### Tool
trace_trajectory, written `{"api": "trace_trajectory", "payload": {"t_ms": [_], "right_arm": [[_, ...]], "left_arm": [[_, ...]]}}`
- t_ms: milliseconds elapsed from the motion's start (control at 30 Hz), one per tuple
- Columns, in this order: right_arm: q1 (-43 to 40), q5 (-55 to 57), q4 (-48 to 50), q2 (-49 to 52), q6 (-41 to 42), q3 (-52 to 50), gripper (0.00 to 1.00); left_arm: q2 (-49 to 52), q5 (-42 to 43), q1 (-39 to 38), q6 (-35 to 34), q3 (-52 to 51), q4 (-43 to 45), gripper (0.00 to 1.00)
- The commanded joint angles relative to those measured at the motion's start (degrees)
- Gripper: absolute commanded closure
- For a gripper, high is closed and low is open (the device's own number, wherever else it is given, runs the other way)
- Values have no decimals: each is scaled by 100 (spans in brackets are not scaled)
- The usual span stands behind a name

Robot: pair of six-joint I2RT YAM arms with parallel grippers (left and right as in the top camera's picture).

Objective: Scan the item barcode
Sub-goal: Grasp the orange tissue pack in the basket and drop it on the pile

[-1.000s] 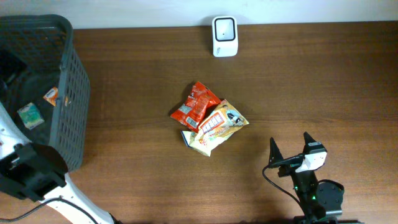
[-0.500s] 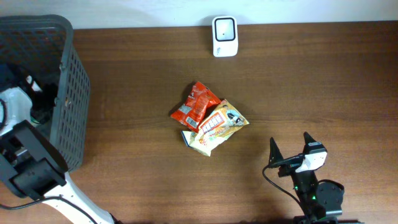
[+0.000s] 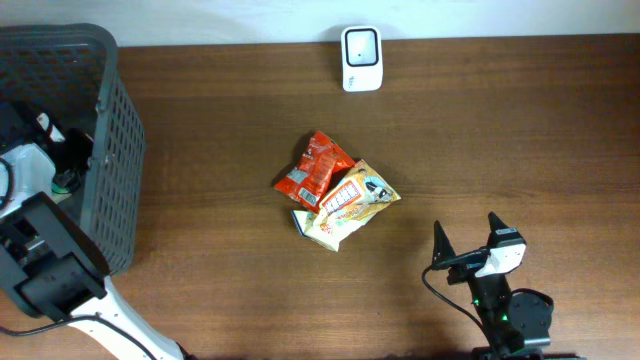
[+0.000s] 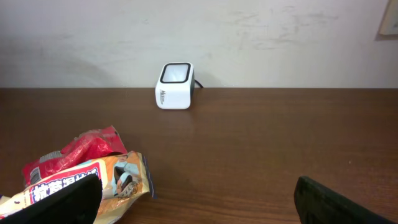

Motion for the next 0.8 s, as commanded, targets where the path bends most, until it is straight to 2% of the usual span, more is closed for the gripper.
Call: {"api": "trace_trajectory", "payload": {"t_ms": [0, 133, 267, 333, 367, 433, 500, 600, 767], "right_arm": [[39, -11, -4, -22, -39, -44, 2], [42, -9, -4, -22, -39, -44, 2], [39, -11, -4, -22, -39, -44, 2], [39, -9, -4, -22, -39, -44, 1], [39, -9, -4, -22, -42, -44, 2], [39, -11, -4, -22, -42, -44, 2], [39, -11, -4, -22, -42, -44, 2], [42, -11, -4, -22, -39, -44, 1], [42, -11, -4, -22, -42, -44, 2]], "left_arm": [[-197, 17, -11, 48, 343, -442, 100], [-1674, -24, -11, 42, 605, -629, 100], [-3230, -435, -17, -479, 608, -632, 100], [-3847, -179, -111, -608, 605, -807, 100], [-4138, 393, -317, -605, 605, -962, 100], [-4273, 1434, -855, -605, 605, -1287, 100], [-4205, 1810, -1626, -603, 560, -1580, 100], [-3856, 1314, -3075, -382, 343, -2004, 100], [-2680, 745, -4889, -385, -164, -2151, 100]]}}
